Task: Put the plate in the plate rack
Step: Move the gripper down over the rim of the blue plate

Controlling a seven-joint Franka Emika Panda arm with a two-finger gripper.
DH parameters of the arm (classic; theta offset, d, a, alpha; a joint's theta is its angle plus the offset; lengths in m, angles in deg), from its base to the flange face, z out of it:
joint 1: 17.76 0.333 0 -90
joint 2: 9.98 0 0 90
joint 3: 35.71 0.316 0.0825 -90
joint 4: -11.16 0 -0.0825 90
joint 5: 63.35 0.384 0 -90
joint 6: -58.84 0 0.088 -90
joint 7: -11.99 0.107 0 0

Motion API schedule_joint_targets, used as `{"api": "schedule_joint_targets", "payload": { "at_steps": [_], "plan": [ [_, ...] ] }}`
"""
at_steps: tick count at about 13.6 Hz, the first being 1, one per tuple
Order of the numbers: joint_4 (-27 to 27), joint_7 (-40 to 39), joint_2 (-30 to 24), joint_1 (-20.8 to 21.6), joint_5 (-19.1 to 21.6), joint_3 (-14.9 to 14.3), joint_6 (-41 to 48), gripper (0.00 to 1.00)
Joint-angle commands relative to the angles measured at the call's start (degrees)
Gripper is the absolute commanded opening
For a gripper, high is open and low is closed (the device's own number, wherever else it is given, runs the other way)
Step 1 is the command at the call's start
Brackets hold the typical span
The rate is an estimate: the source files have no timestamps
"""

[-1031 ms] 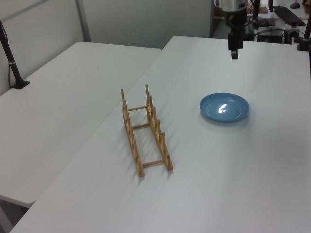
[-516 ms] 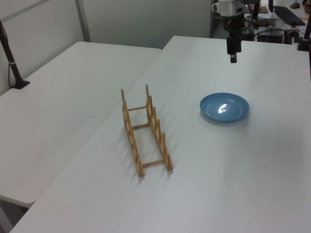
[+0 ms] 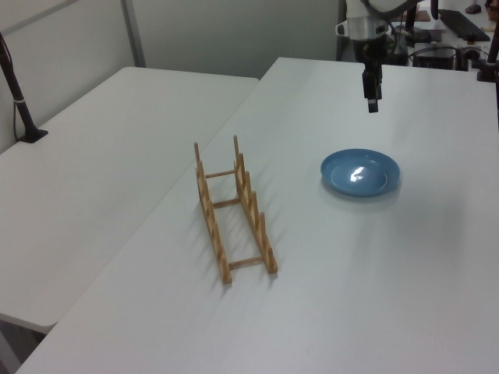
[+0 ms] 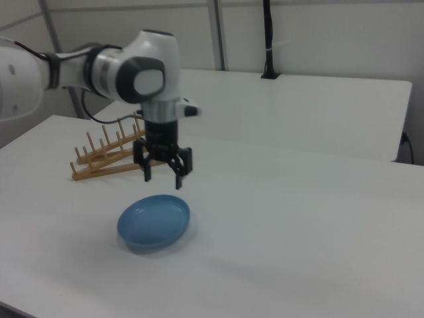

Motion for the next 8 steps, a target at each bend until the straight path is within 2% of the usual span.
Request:
{"api": "schedule_joint_targets", "payload": {
  "at_steps": [1,4,8],
  "plan": [
    [0.1,-3.2,5.3,-0.6,0.9,-0.6,-6.4,0.9],
    [0.2,-5.6,8.3,-1.0,0.6,-0.6,-9.7,0.83],
    [0.4,-6.3,11.2,-1.0,0.3,-0.6,-12.1,0.63]
  ]
}}
